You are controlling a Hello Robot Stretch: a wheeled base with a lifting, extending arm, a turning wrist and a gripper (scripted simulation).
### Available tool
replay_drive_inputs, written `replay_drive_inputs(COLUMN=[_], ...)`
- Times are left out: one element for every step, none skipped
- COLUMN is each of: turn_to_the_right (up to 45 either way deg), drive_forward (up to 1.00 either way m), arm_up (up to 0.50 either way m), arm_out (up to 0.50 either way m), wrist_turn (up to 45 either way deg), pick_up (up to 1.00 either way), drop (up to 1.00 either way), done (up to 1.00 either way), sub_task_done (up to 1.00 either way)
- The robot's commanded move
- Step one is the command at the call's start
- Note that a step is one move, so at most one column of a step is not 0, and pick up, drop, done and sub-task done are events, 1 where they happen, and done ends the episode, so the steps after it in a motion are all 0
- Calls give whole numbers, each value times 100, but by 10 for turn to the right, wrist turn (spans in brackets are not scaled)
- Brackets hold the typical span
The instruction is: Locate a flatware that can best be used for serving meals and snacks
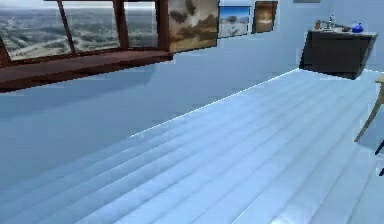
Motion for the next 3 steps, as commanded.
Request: replay_drive_inputs(turn_to_the_right=[0,300,0], drive_forward=[35,0,100], arm_up=[0,0,0], arm_out=[0,0,0], wrist_turn=[0,0,0], pick_up=[0,0,0], drop=[0,0,0], done=[0,0,0], sub_task_done=[0,0,0])
